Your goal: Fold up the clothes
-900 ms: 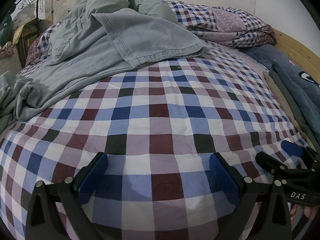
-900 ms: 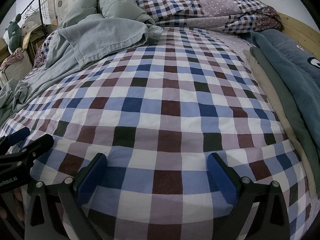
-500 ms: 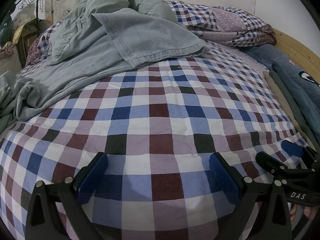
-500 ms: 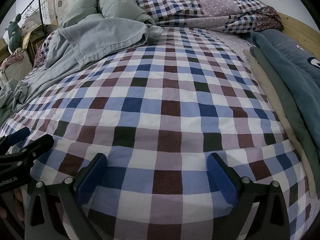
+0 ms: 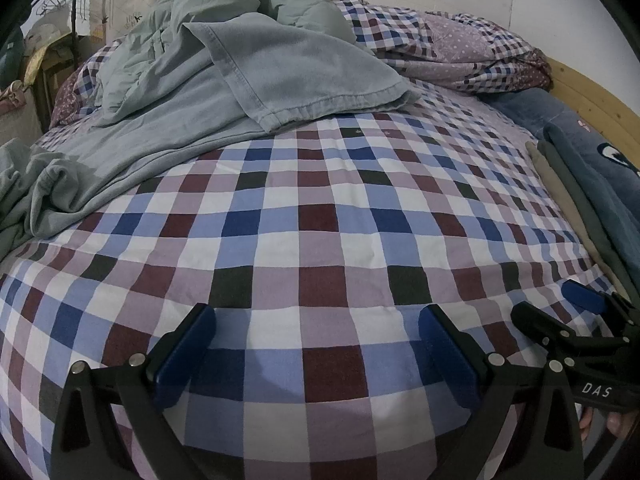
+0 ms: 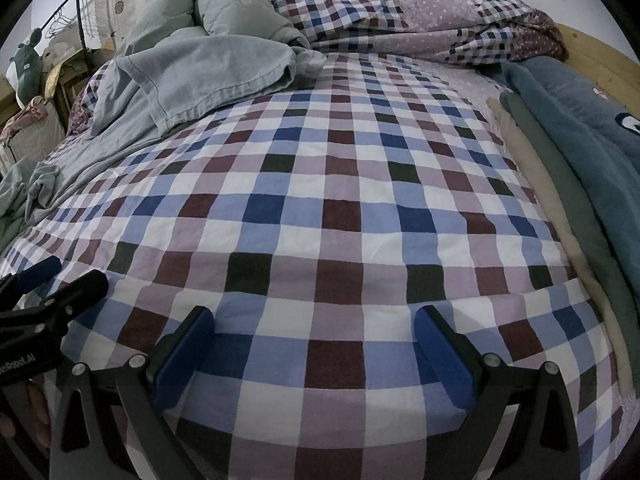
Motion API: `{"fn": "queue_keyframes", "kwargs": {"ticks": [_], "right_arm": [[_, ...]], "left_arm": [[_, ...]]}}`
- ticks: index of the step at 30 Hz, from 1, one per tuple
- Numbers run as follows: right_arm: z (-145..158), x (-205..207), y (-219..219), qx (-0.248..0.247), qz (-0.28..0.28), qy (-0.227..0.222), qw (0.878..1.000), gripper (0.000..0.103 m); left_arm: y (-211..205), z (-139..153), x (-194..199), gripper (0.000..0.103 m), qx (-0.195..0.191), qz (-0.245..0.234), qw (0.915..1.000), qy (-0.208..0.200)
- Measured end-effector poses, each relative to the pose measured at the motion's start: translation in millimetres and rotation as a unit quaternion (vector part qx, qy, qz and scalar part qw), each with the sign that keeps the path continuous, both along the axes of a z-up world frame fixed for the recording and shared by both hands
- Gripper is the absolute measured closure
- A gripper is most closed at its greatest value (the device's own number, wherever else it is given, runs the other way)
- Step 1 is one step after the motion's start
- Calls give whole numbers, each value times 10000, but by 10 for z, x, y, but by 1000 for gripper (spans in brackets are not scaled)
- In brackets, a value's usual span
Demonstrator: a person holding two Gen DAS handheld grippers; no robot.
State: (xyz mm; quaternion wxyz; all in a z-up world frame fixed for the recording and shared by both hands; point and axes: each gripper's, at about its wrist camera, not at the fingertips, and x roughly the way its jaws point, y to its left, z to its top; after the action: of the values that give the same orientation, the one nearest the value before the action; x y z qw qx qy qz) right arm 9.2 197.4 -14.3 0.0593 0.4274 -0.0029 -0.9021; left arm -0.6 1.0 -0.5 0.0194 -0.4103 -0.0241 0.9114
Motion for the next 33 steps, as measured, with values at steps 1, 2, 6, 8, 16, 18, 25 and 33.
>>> {"fn": "queue_keyframes", "kwargs": {"ticks": [1, 2, 6, 8, 16, 18, 25, 33], "right_arm": [[-1, -1, 1, -5, 0, -4, 10000, 1], [-3, -1, 2, -12, 0, -9, 10000, 1], [-5, 2, 9, -36, 0, -22, 10000, 1], [-7, 2, 18, -63, -4, -28, 10000, 1], [-7, 3, 36, -139, -12, -35, 9999, 1], [-7, 2, 38, -149, -15, -37, 9999, 1], [-2, 3, 36, -179, -34, -23, 9998, 1], [-4, -10, 19, -186, -49, -10, 9998, 1]], "left_arm": [[4, 1, 0, 0, -5, 0, 10000, -1], [7, 1, 1, 0, -11, 0, 10000, -1], [23, 2, 3, 0, -61, 2, 10000, -4], [17, -2, 1, 0, -64, -2, 10000, -3], [-7, -6, -5, 0, -28, -24, 10000, 3], [-15, 0, -1, 0, -10, -28, 10000, 17], [-63, 58, 35, 0, 130, -52, 9999, 81], [-170, 147, 58, 0, 121, 75, 9998, 141]]}}
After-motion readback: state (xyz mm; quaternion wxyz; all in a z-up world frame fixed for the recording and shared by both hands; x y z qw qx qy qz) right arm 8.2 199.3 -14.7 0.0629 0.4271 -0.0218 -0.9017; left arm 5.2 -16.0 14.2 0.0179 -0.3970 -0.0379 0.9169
